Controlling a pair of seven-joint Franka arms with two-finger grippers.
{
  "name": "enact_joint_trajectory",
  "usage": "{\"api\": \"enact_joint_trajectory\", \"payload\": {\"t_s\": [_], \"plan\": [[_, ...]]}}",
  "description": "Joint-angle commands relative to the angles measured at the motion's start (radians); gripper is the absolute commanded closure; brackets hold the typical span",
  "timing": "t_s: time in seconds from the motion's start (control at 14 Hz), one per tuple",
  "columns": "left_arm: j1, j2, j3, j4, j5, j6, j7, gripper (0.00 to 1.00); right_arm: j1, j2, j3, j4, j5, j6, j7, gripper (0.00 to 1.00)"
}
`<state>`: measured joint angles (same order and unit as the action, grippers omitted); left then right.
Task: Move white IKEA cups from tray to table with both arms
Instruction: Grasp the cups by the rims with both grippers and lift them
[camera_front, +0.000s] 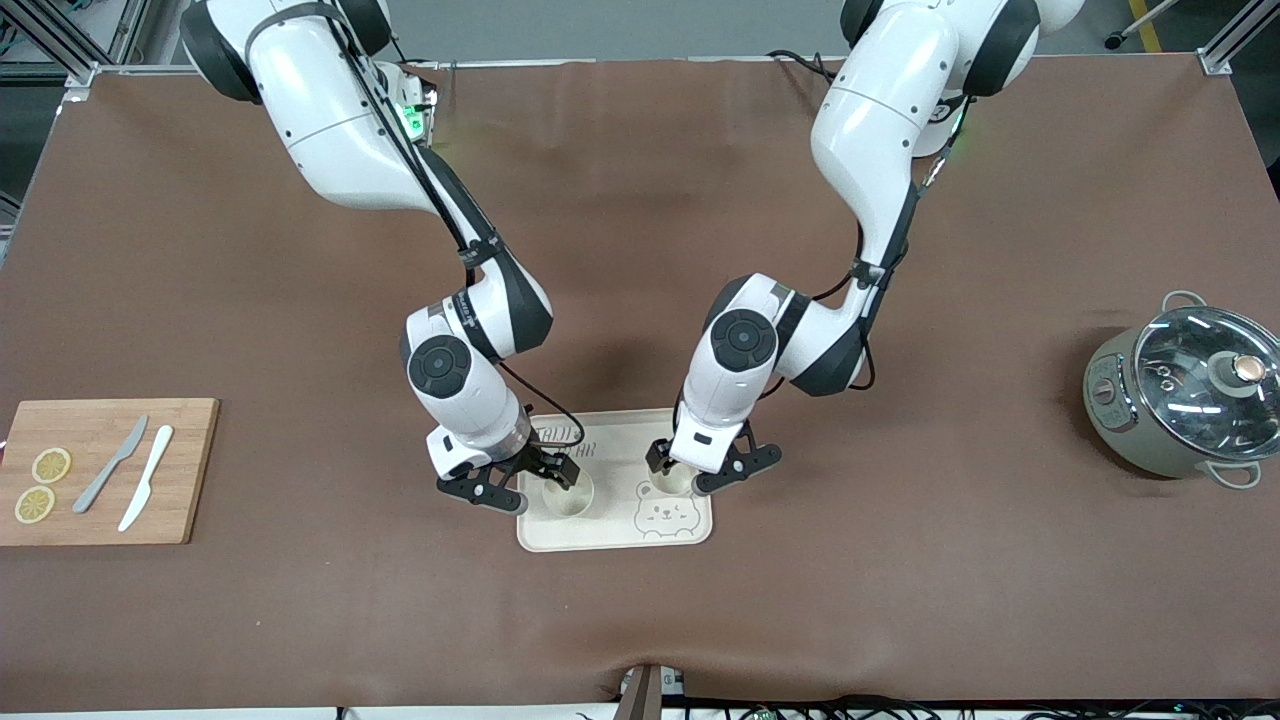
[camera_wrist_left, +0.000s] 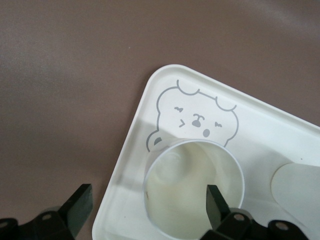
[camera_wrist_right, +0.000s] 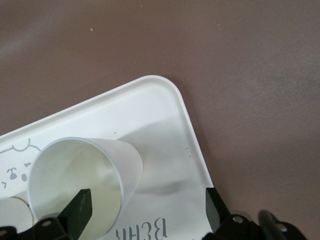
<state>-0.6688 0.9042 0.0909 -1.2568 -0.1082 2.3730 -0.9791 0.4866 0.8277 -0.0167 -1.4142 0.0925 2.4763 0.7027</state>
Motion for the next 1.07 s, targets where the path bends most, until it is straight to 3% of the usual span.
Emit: {"api": "enact_joint_trajectory", "payload": {"t_s": [0.0, 0.14, 0.21, 0.71, 0.79, 1.0], "plan": [[0.000, 0.009, 0.006, 0.017, -0.018, 0.008, -0.004, 0.28, 0.018, 0.036, -0.011, 0.044, -0.017, 0.021, 0.020, 0.00], [-0.002, 0.009, 0.006, 0.017, -0.018, 0.002, -0.007, 0.82, 0.018, 0.045, -0.011, 0.046, -0.017, 0.029, 0.020, 0.00], [-0.005, 0.007, 0.010, 0.017, -0.013, -0.001, -0.009, 0.97, 0.018, 0.045, -0.011, 0.046, -0.017, 0.029, 0.020, 0.00], [-0.002, -0.011, 0.015, 0.017, -0.010, -0.012, -0.059, 1.00, 0.021, 0.060, -0.009, 0.052, -0.016, 0.065, 0.018, 0.00], [-0.002, -0.027, 0.016, 0.017, -0.010, -0.015, -0.064, 1.00, 0.021, 0.060, -0.009, 0.052, -0.014, 0.065, 0.018, 0.04], [0.012, -0.068, 0.023, 0.017, -0.011, -0.049, -0.064, 1.00, 0.021, 0.062, -0.009, 0.054, -0.013, 0.065, 0.018, 0.42]]}}
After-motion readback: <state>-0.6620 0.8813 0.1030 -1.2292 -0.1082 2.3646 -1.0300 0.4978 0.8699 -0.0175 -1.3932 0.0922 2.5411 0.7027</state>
